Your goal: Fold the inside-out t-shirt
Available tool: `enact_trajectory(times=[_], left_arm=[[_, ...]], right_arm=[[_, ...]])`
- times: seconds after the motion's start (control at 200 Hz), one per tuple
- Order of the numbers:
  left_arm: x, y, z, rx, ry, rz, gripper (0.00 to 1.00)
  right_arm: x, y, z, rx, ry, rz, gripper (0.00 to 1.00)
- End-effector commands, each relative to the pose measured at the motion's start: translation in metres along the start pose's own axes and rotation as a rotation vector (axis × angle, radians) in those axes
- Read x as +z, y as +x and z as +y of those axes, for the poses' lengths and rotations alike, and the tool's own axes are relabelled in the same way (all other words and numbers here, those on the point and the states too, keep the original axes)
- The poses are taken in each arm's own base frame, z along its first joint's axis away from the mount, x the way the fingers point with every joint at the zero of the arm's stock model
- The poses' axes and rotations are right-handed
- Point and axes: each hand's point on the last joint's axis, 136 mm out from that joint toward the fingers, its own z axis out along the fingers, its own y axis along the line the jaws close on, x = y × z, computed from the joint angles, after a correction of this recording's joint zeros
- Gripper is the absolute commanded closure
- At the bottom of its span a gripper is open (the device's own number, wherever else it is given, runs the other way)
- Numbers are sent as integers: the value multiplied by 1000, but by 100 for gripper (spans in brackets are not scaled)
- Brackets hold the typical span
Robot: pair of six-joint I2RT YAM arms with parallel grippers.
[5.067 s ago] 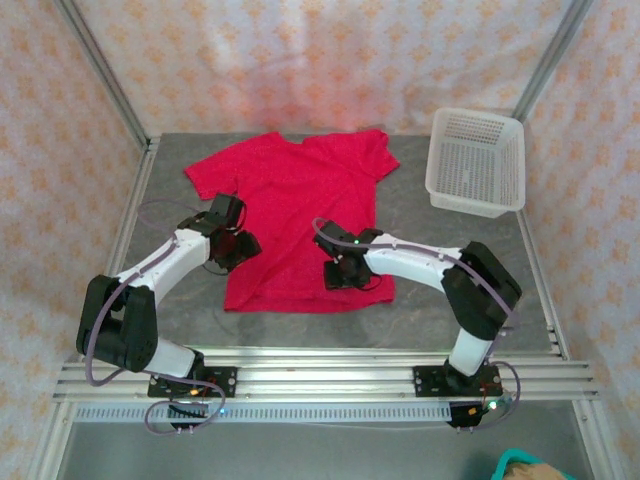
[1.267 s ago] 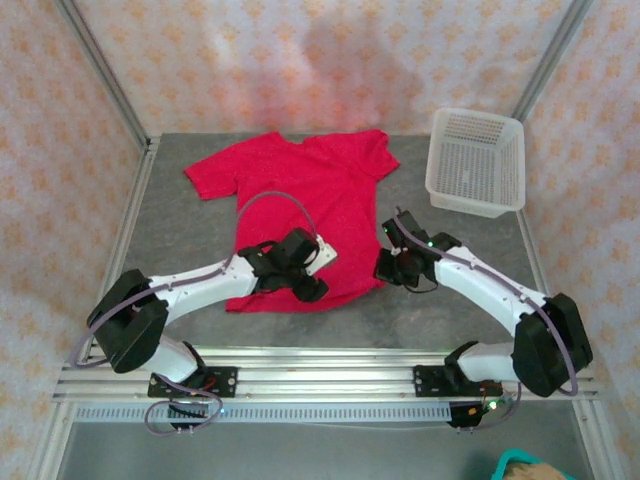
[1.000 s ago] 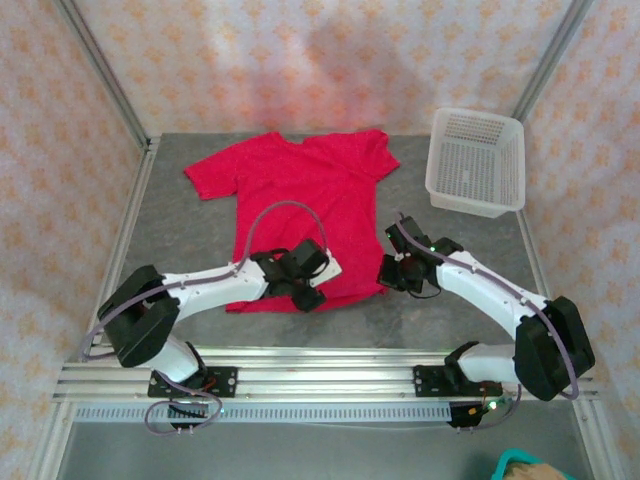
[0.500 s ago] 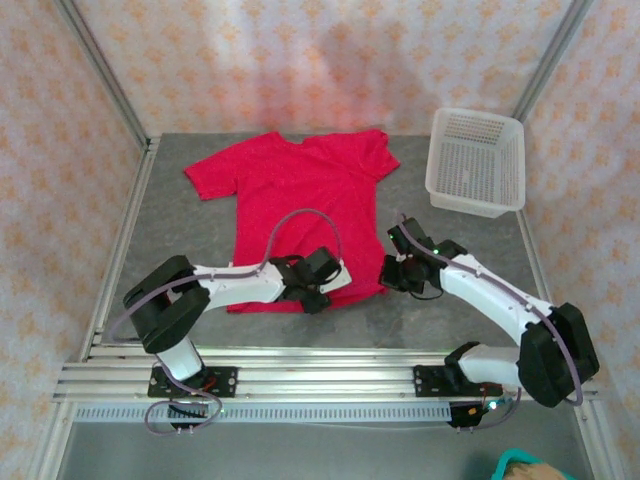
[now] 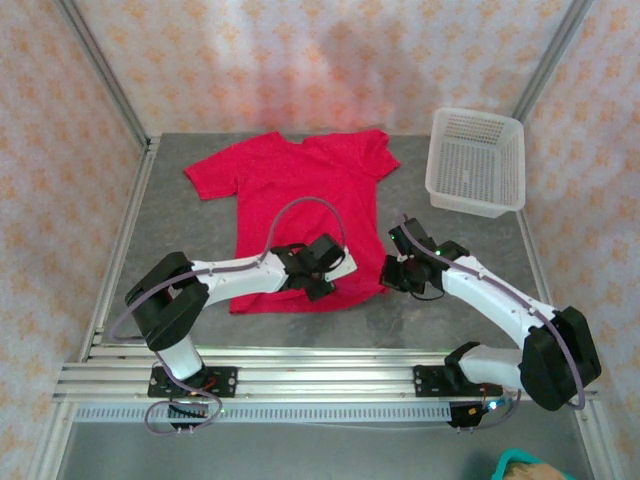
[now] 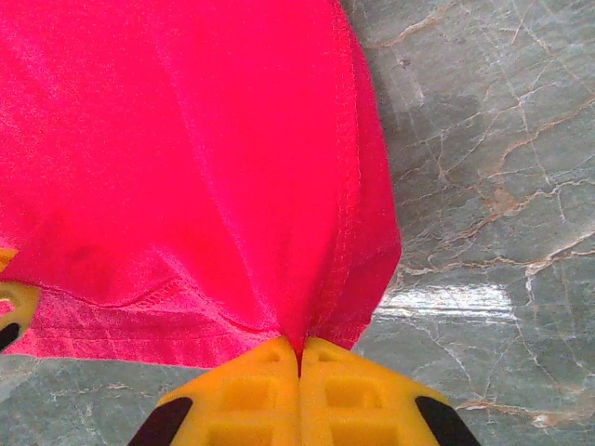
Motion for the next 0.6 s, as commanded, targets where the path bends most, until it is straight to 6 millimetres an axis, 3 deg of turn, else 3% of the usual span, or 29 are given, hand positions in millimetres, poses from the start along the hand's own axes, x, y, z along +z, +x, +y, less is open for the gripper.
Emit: enact_trajectory(times=[0.0, 0.135, 0.26, 0.345, 0.53, 0.595], left_arm=[[-23, -10, 12, -8, -35, 17, 100], [-46, -30, 25, -104, -63, -1, 100], [-63, -61, 23, -260, 6, -56, 100], [-66, -75, 24, -332, 39, -49, 100], [-63, -84, 24, -418, 128, -30, 100], [-64, -85, 24, -437, 146, -39, 100]], right_arm=[[4, 2, -15, -7, 65, 7, 99], [1, -18, -37, 5, 174, -79, 96], [3, -42, -53, 66, 211, -164, 77], [-2, -44, -40, 103, 138, -164, 56], [-35, -30, -16, 144, -63, -218, 30], [-39, -25, -3, 163, -163, -225, 28]])
